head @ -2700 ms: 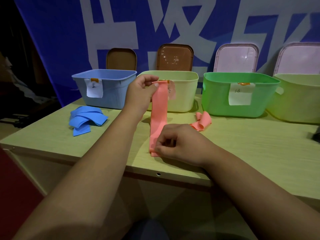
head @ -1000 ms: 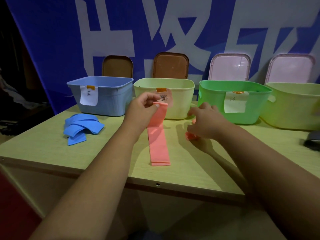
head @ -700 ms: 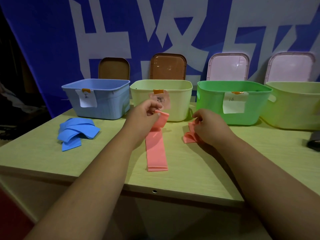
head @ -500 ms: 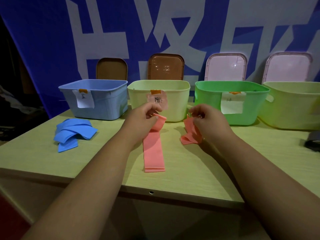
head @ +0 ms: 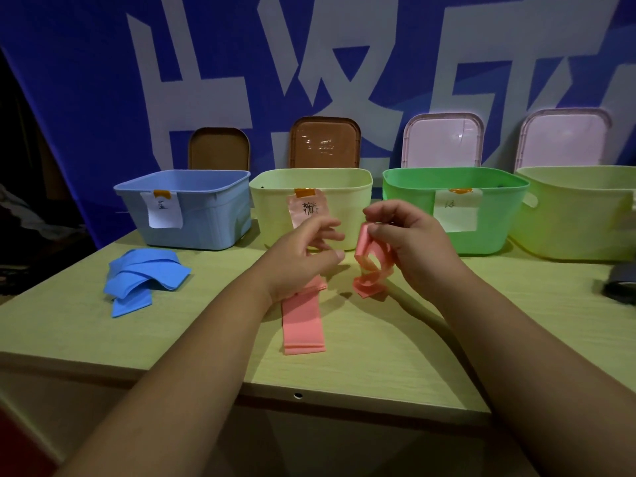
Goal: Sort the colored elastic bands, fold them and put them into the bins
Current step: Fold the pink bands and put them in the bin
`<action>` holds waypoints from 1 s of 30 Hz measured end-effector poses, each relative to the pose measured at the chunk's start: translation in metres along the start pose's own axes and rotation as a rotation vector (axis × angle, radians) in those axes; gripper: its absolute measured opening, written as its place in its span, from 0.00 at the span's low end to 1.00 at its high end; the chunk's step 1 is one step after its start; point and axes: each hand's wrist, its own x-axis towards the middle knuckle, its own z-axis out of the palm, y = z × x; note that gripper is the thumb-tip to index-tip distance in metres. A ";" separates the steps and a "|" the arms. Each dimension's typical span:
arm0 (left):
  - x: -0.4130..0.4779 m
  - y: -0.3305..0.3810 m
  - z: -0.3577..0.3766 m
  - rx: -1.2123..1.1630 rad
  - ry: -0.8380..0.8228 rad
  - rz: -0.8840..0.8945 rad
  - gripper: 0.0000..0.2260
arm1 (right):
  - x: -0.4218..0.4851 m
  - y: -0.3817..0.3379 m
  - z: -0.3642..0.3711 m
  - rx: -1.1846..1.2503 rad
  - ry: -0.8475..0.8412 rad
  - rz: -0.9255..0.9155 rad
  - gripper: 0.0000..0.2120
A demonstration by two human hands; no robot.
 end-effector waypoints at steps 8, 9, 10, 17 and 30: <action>0.004 0.007 0.011 -0.192 0.003 0.004 0.18 | 0.003 -0.001 -0.003 0.122 -0.033 -0.033 0.11; 0.004 0.007 0.010 -0.214 0.021 -0.002 0.15 | 0.003 -0.001 -0.003 0.096 -0.013 -0.038 0.11; 0.003 0.008 0.009 -0.239 0.040 -0.010 0.13 | 0.003 -0.001 -0.003 0.067 0.008 -0.040 0.11; 0.001 0.007 0.000 -0.490 0.153 -0.009 0.12 | -0.009 -0.008 0.004 -0.140 -0.096 0.136 0.05; 0.008 -0.004 -0.002 -0.705 0.125 -0.038 0.27 | -0.010 -0.008 0.005 -0.333 -0.122 0.062 0.03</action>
